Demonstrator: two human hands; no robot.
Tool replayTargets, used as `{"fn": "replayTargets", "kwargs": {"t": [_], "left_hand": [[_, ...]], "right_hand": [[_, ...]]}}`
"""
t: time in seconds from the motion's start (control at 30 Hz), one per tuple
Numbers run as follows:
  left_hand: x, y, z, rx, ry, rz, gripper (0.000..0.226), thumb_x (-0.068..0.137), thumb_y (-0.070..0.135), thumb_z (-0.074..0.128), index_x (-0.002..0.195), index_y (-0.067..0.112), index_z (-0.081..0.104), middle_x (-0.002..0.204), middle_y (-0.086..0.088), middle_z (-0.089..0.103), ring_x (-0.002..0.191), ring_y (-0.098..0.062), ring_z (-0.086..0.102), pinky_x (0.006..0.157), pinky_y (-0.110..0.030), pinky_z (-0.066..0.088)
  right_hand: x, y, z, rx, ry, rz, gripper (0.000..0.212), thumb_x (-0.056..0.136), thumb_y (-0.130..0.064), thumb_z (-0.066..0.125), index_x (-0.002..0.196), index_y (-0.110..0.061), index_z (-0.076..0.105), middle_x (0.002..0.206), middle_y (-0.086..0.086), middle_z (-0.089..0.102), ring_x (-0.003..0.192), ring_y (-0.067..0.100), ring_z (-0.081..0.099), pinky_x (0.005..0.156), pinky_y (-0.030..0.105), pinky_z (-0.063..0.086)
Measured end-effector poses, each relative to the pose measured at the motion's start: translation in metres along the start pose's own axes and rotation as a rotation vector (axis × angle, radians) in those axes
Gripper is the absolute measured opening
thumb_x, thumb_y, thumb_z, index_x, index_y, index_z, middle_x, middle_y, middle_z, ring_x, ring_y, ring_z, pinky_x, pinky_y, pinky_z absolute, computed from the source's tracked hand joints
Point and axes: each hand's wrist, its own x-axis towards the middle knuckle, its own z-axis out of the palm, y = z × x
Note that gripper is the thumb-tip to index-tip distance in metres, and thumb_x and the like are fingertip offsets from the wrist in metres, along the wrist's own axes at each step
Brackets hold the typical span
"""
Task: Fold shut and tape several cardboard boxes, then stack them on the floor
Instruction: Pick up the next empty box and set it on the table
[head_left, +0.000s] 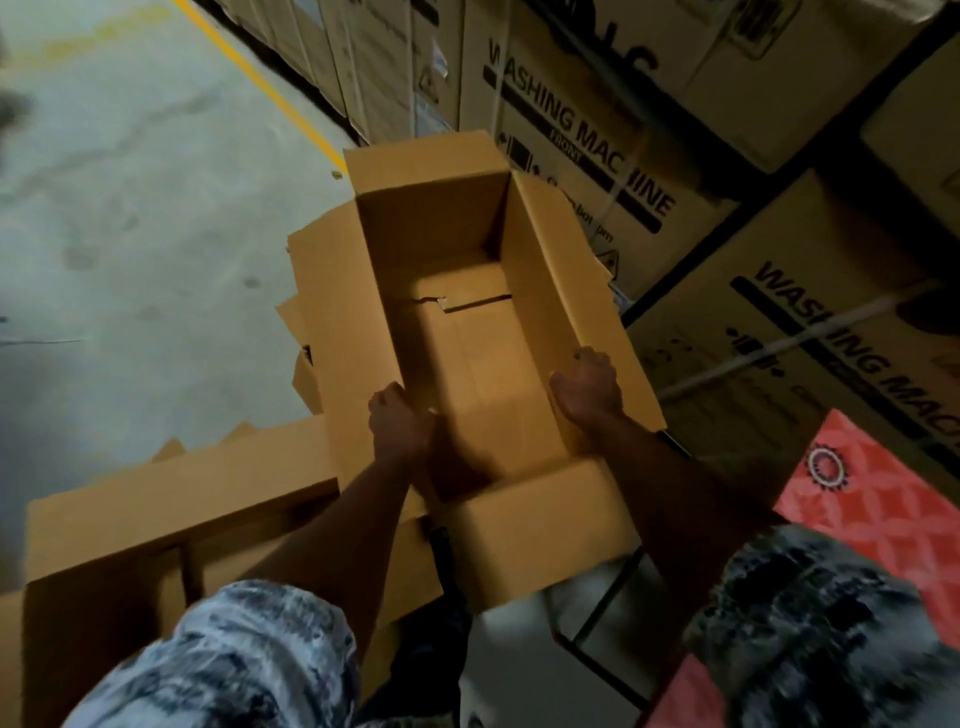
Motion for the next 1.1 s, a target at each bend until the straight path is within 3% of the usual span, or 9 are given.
{"fn": "replayTargets", "kwargs": {"t": [0.13,0.27,0.37,0.43,0.57,0.7,0.83,0.93,1.1], "left_hand": [[0.039,0.001,0.007,0.011,0.048,-0.033,0.056,0.087,0.017,0.075,0.129,-0.003,0.042,0.132,-0.020,0.046,0.122,-0.037,0.048,0.100,-0.047,0.044],[0.062,-0.011,0.012,-0.008,0.027,-0.064,0.076,0.088,0.015,0.074,0.148,0.001,0.029,0.152,-0.020,0.036,0.140,-0.037,0.036,0.114,-0.050,0.036],[0.073,-0.023,0.019,-0.080,0.020,-0.063,0.084,0.088,0.013,0.071,0.155,0.008,0.021,0.155,-0.016,0.036,0.143,-0.036,0.036,0.116,-0.054,0.035],[0.077,-0.024,0.022,-0.155,-0.010,-0.043,0.090,0.089,0.012,0.068,0.159,0.019,0.011,0.152,-0.011,0.041,0.137,-0.031,0.044,0.110,-0.053,0.042],[0.079,-0.018,0.023,-0.219,-0.141,-0.076,0.088,0.098,0.010,0.057,0.160,0.034,0.001,0.139,-0.010,0.055,0.105,-0.022,0.057,0.085,-0.041,0.052],[0.080,-0.015,0.024,-0.267,-0.142,-0.070,0.086,0.097,0.009,0.056,0.160,0.036,0.004,0.129,-0.005,0.054,0.106,-0.025,0.058,0.093,-0.052,0.054],[0.079,-0.016,0.021,-0.341,-0.143,-0.085,0.082,0.097,0.009,0.058,0.159,0.038,0.013,0.129,0.001,0.054,0.102,-0.018,0.059,0.086,-0.046,0.057],[0.078,-0.017,0.013,-0.362,-0.148,-0.081,0.078,0.096,0.011,0.060,0.158,0.037,0.021,0.130,0.001,0.056,0.109,-0.023,0.061,0.088,-0.050,0.058],[0.066,-0.012,0.000,-0.345,-0.153,-0.034,0.060,0.098,0.013,0.058,0.152,0.027,0.036,0.116,0.007,0.059,0.098,-0.008,0.061,0.075,-0.031,0.055]], "right_hand": [[0.041,0.003,0.008,0.041,0.018,0.083,0.071,0.092,-0.036,0.068,0.148,-0.012,0.032,0.146,0.017,0.042,0.133,0.039,0.042,0.106,0.051,0.042],[0.061,0.015,0.022,0.054,-0.060,0.100,0.090,0.087,-0.037,0.075,0.156,-0.018,0.020,0.153,0.015,0.037,0.136,0.040,0.042,0.110,0.054,0.040],[0.071,0.024,0.031,0.143,-0.133,0.080,0.094,0.084,-0.032,0.078,0.158,-0.024,0.019,0.147,0.014,0.046,0.131,0.040,0.048,0.108,0.055,0.042],[0.078,0.029,0.034,0.171,-0.183,0.068,0.089,0.086,-0.030,0.076,0.158,-0.022,0.023,0.143,0.015,0.052,0.129,0.040,0.051,0.108,0.052,0.043],[0.091,0.035,0.031,0.143,-0.224,0.083,0.069,0.089,-0.023,0.070,0.151,-0.013,0.041,0.137,0.019,0.058,0.126,0.041,0.054,0.107,0.051,0.044],[0.100,0.041,0.033,0.111,-0.242,0.077,0.063,0.084,-0.020,0.057,0.145,-0.006,0.049,0.131,0.024,0.061,0.122,0.043,0.057,0.105,0.053,0.046],[0.099,0.041,0.033,0.093,-0.252,0.059,0.054,0.091,-0.005,0.058,0.144,-0.008,0.051,0.129,0.021,0.063,0.120,0.042,0.059,0.103,0.052,0.049],[0.084,0.033,0.025,0.108,-0.262,0.071,0.050,0.092,-0.003,0.056,0.142,-0.008,0.053,0.128,0.021,0.064,0.119,0.042,0.059,0.104,0.051,0.049],[0.029,0.021,0.012,0.223,-0.219,0.125,0.054,0.081,-0.020,0.052,0.132,-0.006,0.060,0.124,0.022,0.066,0.115,0.041,0.061,0.099,0.045,0.051]]}}
